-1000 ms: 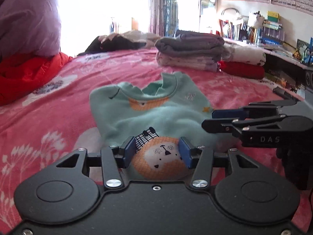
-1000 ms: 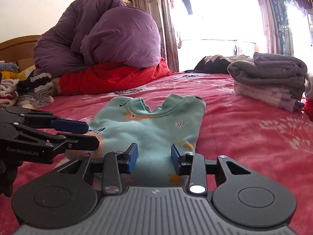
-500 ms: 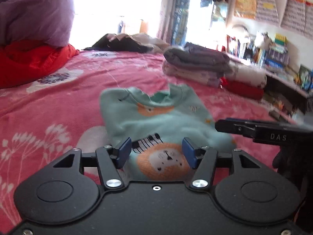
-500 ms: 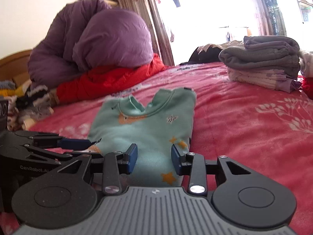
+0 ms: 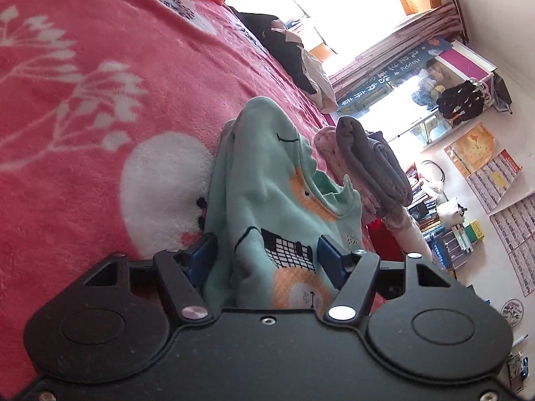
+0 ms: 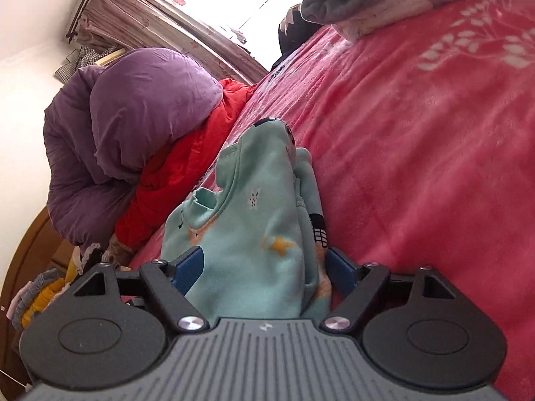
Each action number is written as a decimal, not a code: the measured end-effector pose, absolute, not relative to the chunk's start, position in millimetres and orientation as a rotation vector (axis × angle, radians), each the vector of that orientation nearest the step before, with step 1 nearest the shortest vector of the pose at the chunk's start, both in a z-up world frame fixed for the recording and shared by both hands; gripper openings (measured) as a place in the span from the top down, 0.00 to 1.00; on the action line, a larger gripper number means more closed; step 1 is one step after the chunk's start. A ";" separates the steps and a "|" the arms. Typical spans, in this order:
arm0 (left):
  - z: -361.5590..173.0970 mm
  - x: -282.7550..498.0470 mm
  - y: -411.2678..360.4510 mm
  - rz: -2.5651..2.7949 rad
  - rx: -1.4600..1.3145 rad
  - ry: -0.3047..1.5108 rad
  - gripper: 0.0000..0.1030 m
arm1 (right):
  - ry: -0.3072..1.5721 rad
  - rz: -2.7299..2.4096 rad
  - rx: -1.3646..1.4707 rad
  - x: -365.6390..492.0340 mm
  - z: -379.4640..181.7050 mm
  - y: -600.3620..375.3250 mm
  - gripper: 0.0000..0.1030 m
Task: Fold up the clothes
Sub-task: 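Grasp the folded sweatshirt edges with both tools and lift it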
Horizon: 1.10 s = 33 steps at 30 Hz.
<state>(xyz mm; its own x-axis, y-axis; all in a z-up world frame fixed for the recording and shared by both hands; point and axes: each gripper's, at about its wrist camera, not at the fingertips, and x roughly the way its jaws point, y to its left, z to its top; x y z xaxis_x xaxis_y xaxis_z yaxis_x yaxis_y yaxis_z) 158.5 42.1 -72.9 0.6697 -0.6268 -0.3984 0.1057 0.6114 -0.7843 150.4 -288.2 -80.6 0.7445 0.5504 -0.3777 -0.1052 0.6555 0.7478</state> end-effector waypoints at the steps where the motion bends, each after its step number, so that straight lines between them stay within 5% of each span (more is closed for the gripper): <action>1: -72.8 157.2 42.0 -0.469 -0.811 0.732 0.51 | 0.637 0.397 0.767 149.8 -81.7 -285.7 0.25; 4: -70.5 152.6 42.0 -0.463 -0.844 0.738 0.67 | 0.637 0.382 0.739 145.0 -82.1 -275.1 0.31; 7: -64.3 145.3 43.7 -0.464 -0.874 0.731 0.71 | 0.635 0.400 0.802 141.5 -85.5 -277.8 0.58; 10: -46.0 125.5 39.5 -0.501 -0.880 0.722 0.72 | 0.602 0.409 0.811 126.7 -75.8 -286.1 0.63; 15: -33.1 85.0 25.3 -0.545 -0.886 0.756 0.66 | 0.534 0.386 0.835 71.2 -45.5 -307.4 0.63; 16: -38.8 79.8 22.8 -0.519 -0.864 0.786 0.48 | 0.550 0.364 0.859 60.2 -46.9 -312.2 0.56; 17: -45.7 76.3 20.7 -0.486 -0.840 0.821 0.41 | 0.581 0.330 0.880 50.3 -52.6 -317.1 0.48; 18: -51.2 72.2 19.8 -0.451 -0.816 0.849 0.41 | 0.615 0.284 0.890 42.7 -60.5 -321.7 0.28; 24: -53.7 52.4 32.5 -0.434 -0.861 0.854 0.38 | 0.618 0.216 0.925 32.1 -73.7 -338.5 0.20; 30: -68.8 46.9 22.8 -0.467 -0.927 0.859 0.40 | 0.665 0.295 0.860 33.6 -85.3 -319.0 0.20; 32: -68.6 47.2 16.1 -0.468 -0.922 0.852 0.53 | 0.673 0.317 0.855 35.6 -87.1 -311.6 0.32; 33: -67.7 46.8 14.4 -0.479 -0.927 0.841 0.56 | 0.679 0.339 0.872 37.0 -89.3 -309.5 0.46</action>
